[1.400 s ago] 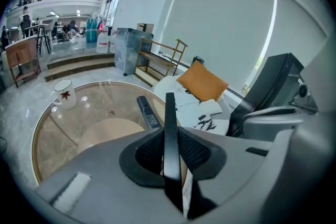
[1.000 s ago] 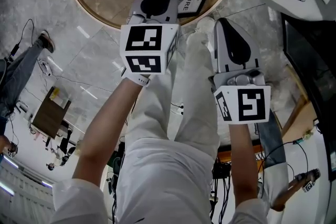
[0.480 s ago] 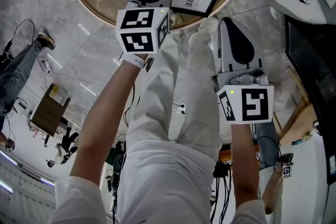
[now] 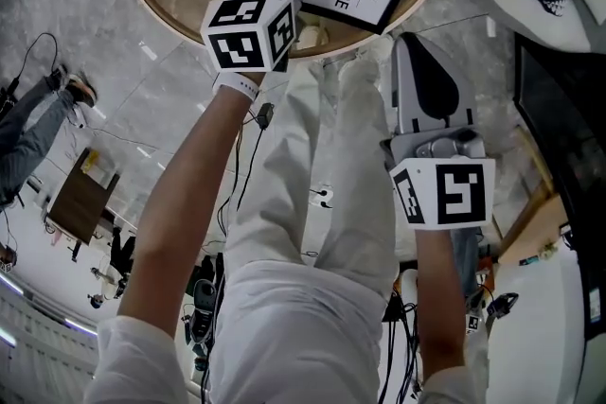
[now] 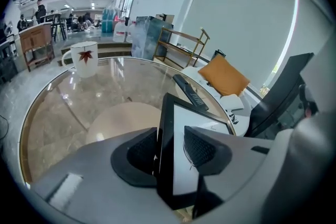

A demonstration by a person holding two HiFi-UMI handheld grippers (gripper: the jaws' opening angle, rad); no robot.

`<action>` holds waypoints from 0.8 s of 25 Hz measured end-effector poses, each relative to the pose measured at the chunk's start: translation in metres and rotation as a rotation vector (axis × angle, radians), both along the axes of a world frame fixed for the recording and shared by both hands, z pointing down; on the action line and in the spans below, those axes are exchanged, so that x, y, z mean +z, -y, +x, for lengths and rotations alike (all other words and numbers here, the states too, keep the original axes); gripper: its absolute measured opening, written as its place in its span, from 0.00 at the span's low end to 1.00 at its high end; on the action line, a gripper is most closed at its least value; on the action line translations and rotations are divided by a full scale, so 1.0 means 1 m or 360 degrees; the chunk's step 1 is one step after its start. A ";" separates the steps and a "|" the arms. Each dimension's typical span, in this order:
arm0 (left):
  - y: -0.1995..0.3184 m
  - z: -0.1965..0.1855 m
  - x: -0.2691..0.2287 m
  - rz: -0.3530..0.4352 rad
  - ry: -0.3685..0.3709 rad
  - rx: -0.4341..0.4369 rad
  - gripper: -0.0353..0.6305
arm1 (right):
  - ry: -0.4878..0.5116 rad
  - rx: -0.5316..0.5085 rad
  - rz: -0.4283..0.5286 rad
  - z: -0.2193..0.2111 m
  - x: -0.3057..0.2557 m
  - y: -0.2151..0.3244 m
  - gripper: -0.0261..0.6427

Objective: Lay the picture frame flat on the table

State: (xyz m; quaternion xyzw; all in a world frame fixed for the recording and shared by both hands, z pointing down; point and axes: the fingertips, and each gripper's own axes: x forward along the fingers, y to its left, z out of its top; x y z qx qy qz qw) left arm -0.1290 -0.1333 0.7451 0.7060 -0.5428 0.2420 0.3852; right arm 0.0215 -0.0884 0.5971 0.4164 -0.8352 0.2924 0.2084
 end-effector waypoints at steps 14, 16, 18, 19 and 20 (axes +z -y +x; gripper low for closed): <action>-0.008 -0.015 0.015 -0.0059 0.0158 0.0022 0.17 | 0.0004 -0.0015 -0.0005 0.003 0.000 -0.011 0.05; -0.012 -0.012 0.004 -0.0044 0.0176 0.0045 0.15 | -0.0009 -0.0008 0.0007 0.006 -0.004 -0.010 0.05; -0.020 -0.008 -0.010 -0.0039 0.0198 0.0065 0.11 | -0.0028 0.0002 0.0005 0.010 -0.010 -0.012 0.05; -0.024 -0.007 -0.019 -0.0038 0.0202 0.0064 0.10 | -0.0034 0.0006 0.0004 0.011 -0.015 -0.012 0.05; -0.027 -0.008 -0.030 -0.0032 0.0203 0.0053 0.09 | -0.0037 0.0008 0.0008 0.012 -0.020 -0.010 0.05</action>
